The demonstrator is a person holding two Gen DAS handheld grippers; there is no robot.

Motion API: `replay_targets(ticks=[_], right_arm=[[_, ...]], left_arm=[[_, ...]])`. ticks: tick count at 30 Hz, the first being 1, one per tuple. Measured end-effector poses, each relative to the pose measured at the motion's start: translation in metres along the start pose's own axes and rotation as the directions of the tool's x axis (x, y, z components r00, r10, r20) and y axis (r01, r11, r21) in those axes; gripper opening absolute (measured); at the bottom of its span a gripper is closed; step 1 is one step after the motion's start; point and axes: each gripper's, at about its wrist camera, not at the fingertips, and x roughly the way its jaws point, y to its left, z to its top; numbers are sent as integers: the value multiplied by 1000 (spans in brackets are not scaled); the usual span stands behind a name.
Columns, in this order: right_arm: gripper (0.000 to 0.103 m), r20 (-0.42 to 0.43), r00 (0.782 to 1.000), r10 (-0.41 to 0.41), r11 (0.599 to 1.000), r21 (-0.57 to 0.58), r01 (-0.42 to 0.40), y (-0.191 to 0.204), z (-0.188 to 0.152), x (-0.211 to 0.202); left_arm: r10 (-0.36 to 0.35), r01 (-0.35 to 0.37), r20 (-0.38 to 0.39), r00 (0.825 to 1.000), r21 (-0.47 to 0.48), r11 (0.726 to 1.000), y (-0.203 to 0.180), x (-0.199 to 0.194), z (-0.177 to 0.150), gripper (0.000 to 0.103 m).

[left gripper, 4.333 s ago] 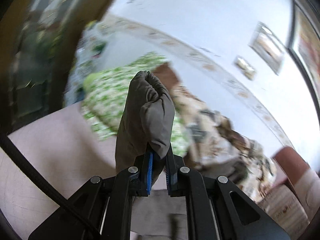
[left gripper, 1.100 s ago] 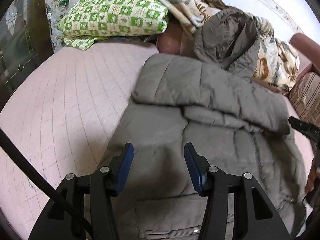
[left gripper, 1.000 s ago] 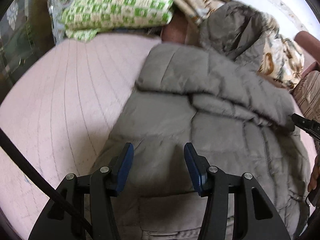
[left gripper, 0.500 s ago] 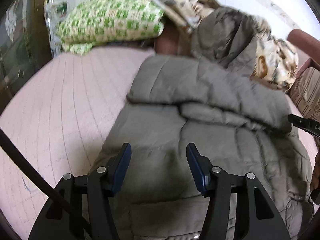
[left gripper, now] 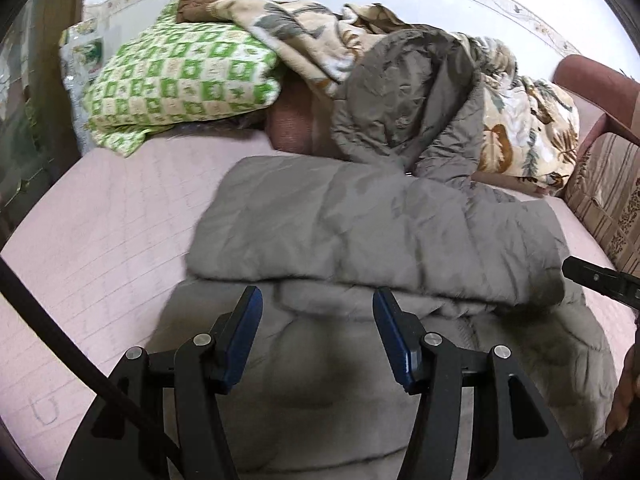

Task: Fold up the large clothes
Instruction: 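Smooth the folded jacket body flat with the left tool, then grasp the jacket hood tip with the right tool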

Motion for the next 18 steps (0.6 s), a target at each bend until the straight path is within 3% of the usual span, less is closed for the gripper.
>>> replay_targets(ticks=[3, 7, 9, 12, 18], right_arm=[[60, 21, 1000, 2, 1000, 11, -3, -2, 5, -14], [60, 25, 997, 74, 988, 133, -77, -6, 23, -32], [60, 17, 998, 62, 987, 148, -64, 4, 51, -35], [60, 31, 999, 36, 991, 128, -39, 25, 97, -37], [64, 72, 992, -108, 993, 60, 104, 49, 218, 0]], left_arm=[[-26, 26, 13, 1000, 26, 999, -12, 4, 6, 57], [1, -6, 55, 998, 96, 995, -24, 2, 1, 58], [22, -33, 81, 996, 132, 991, -28, -1, -2, 58], [-5, -8, 95, 995, 139, 990, -27, -8, 0, 59], [-22, 13, 93, 995, 97, 995, -12, -7, 5, 64]])
